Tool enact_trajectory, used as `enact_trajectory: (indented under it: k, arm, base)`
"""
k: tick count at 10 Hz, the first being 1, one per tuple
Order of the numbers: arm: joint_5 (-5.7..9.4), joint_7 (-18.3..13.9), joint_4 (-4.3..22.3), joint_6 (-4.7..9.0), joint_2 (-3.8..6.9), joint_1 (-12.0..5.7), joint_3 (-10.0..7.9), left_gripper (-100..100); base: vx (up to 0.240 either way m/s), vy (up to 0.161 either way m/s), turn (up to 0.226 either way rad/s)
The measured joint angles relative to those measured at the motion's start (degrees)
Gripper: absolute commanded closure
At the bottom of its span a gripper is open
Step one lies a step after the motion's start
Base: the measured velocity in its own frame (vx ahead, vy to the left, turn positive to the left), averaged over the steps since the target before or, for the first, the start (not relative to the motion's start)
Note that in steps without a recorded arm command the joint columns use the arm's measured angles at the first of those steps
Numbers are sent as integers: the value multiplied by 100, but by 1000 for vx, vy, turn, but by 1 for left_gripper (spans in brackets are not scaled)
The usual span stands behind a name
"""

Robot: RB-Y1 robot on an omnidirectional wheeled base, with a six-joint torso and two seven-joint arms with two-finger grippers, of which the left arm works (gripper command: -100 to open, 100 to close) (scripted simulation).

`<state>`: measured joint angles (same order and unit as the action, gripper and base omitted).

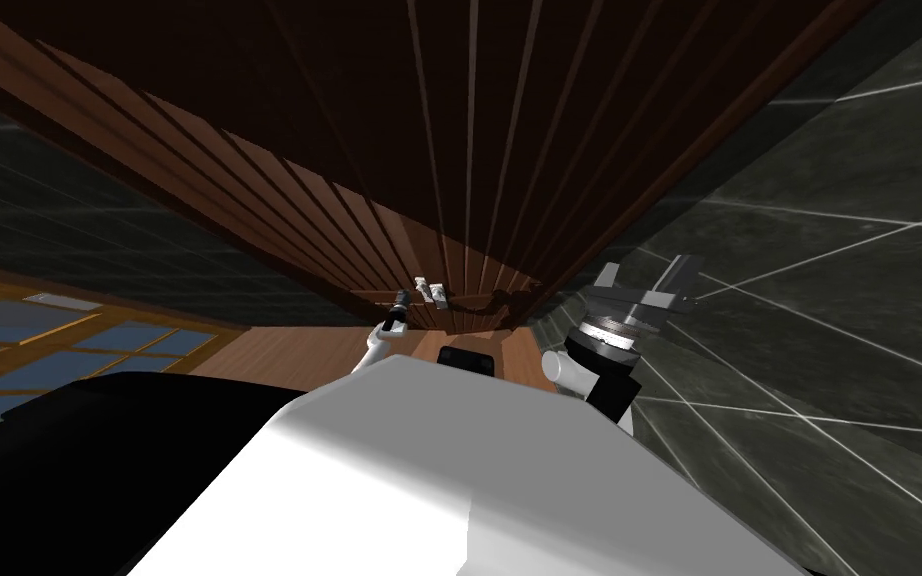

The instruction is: Pull the door open

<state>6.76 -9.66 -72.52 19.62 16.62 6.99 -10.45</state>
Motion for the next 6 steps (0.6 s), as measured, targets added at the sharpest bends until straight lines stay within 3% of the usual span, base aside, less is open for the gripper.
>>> enact_trajectory:
  k: [3, 6]
  arm:
    - [17, -26, -46, -26, 61, 139, -52, -100]
    - [20, -74, -140, -35, 69, 230, 24, -100]
  base:
    - [-190, -47, 32]
    - [-194, -55, -16]
